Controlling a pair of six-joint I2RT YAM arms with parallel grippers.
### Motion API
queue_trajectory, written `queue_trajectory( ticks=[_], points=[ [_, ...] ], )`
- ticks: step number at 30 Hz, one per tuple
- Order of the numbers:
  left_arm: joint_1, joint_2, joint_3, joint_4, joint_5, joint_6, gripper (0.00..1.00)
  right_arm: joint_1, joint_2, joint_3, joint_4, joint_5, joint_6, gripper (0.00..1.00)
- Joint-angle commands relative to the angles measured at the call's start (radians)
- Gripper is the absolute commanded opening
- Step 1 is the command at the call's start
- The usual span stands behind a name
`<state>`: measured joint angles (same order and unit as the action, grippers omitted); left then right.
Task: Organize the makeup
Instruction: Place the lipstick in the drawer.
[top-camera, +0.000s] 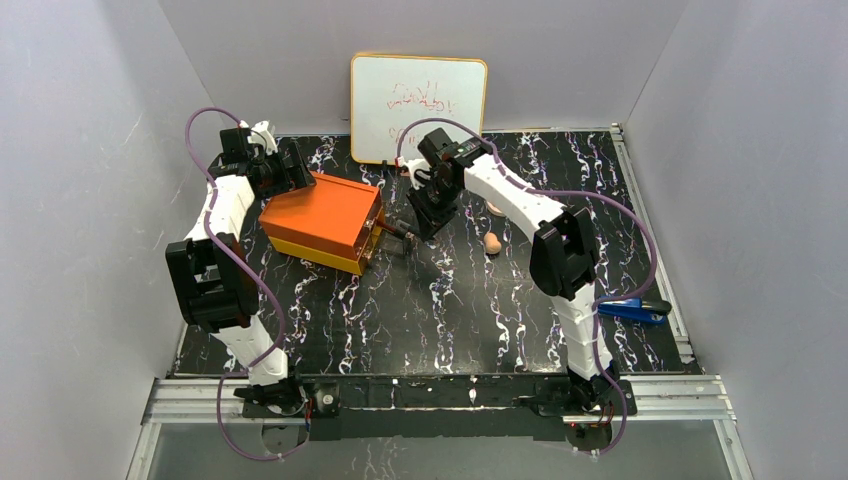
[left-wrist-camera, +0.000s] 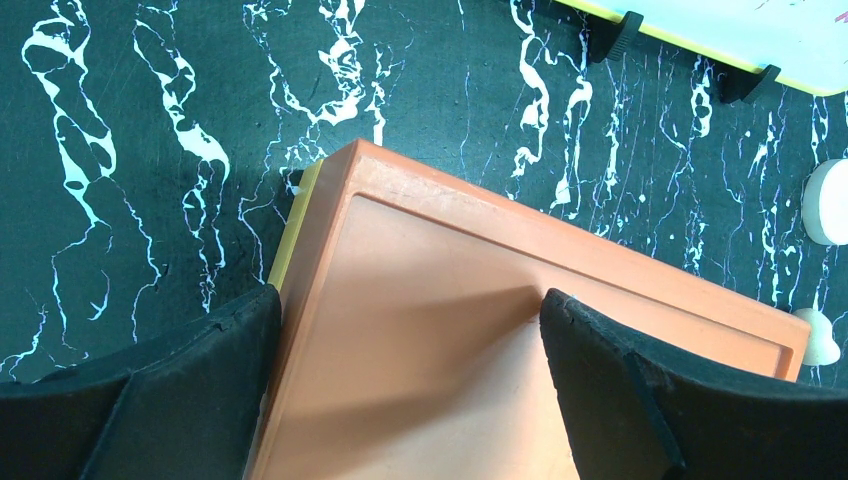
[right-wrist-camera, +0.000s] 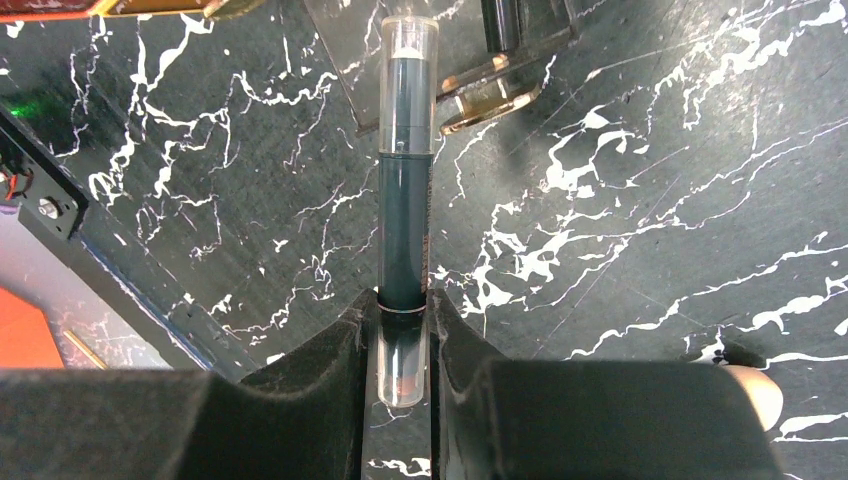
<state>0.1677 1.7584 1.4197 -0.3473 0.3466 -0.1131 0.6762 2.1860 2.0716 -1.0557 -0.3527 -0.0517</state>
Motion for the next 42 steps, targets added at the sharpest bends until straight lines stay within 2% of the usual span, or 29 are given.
queue_trajectory(
  ticks=[1, 9, 17, 23, 33, 42],
  points=[
    [-0.020, 0.011, -0.061, -0.200, -0.051, 0.049, 0.95, 0.008, 0.014, 0.077, -0.016, -0.039, 0.013, 0.01],
    [-0.020, 0.018, -0.059, -0.196, -0.048, 0.049, 0.95, 0.027, 0.070, 0.136, -0.011, -0.041, 0.037, 0.01],
    [-0.019, 0.023, -0.065, -0.193, -0.048, 0.048, 0.95, 0.038, 0.172, 0.287, -0.055, -0.053, 0.044, 0.01],
    [-0.019, 0.033, -0.064, -0.188, -0.046, 0.050, 0.95, 0.043, 0.198, 0.295, -0.047, -0.063, 0.067, 0.01],
    [-0.020, 0.035, -0.063, -0.188, -0.049, 0.050, 0.95, 0.043, 0.200, 0.307, -0.045, -0.061, 0.067, 0.32],
    [-0.019, 0.035, -0.063, -0.189, -0.051, 0.050, 0.95, 0.044, 0.185, 0.310, -0.030, -0.048, 0.071, 0.55]
  ],
)
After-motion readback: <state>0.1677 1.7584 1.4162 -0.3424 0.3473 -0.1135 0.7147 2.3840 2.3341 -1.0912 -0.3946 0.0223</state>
